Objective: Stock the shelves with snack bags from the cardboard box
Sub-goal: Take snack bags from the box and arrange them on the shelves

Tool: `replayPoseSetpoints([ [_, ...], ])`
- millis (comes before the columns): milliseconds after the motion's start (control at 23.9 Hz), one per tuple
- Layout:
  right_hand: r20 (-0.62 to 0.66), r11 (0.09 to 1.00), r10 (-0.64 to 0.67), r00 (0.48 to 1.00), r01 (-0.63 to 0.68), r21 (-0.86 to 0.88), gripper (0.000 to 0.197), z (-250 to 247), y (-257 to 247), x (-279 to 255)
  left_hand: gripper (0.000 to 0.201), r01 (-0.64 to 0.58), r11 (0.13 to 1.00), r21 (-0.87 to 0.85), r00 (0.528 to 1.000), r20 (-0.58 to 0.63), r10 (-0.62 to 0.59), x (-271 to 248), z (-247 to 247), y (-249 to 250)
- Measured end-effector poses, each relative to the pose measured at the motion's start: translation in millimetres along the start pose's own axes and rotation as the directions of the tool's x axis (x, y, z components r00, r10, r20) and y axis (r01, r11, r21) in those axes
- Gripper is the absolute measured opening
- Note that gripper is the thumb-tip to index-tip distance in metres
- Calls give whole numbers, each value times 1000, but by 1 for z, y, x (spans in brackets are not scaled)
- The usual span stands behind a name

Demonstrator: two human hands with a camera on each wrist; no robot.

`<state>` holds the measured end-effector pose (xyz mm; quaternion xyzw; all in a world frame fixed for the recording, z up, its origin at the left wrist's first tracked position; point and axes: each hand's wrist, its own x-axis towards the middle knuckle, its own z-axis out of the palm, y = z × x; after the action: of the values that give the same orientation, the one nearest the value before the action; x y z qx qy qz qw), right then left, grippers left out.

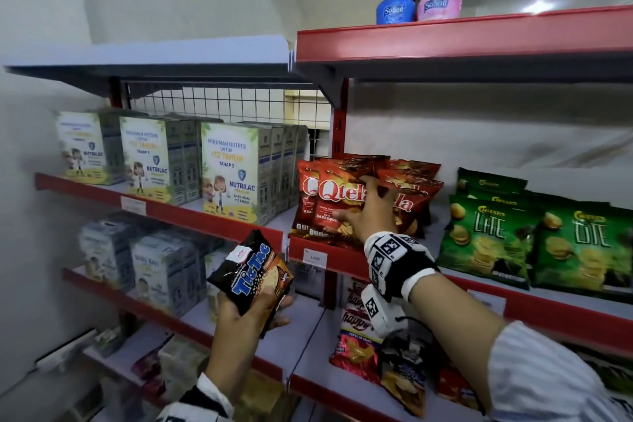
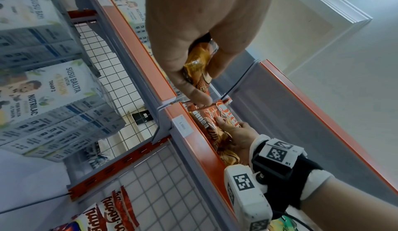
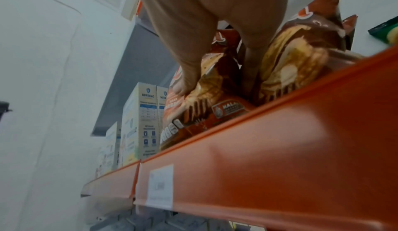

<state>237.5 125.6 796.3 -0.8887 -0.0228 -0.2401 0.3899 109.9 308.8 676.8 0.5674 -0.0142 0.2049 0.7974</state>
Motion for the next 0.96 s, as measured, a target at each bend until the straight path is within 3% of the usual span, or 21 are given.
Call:
replayPoseSetpoints([
  [335,75,968,-2,997,21,-252,101,0,5,-11,38,32,999,-34,995,93,-29,-1,17,-4],
  [460,76,969,-11,997,30,-246,106,-16,8,-18,38,53,997,-55,990,133,-45,0,33,2],
  [544,-7,989,-71,997,69,-133,90,-30,11,-25,39,72,995,-62,981,183,-60,-1,48,10],
  [669,-86,975,-87,992,103,199,53,-61,22,-38,46,63,997,-51,954,296,-45,-7,77,23],
  [795,89,860,-100,991,42,508,41,-101,36,-55,43,59,996,-59,911,412,-30,-19,112,30],
  [962,291,817,-133,947,-61,573,27,-157,60,-71,43,72,996,-59,865,501,-33,-37,169,29],
])
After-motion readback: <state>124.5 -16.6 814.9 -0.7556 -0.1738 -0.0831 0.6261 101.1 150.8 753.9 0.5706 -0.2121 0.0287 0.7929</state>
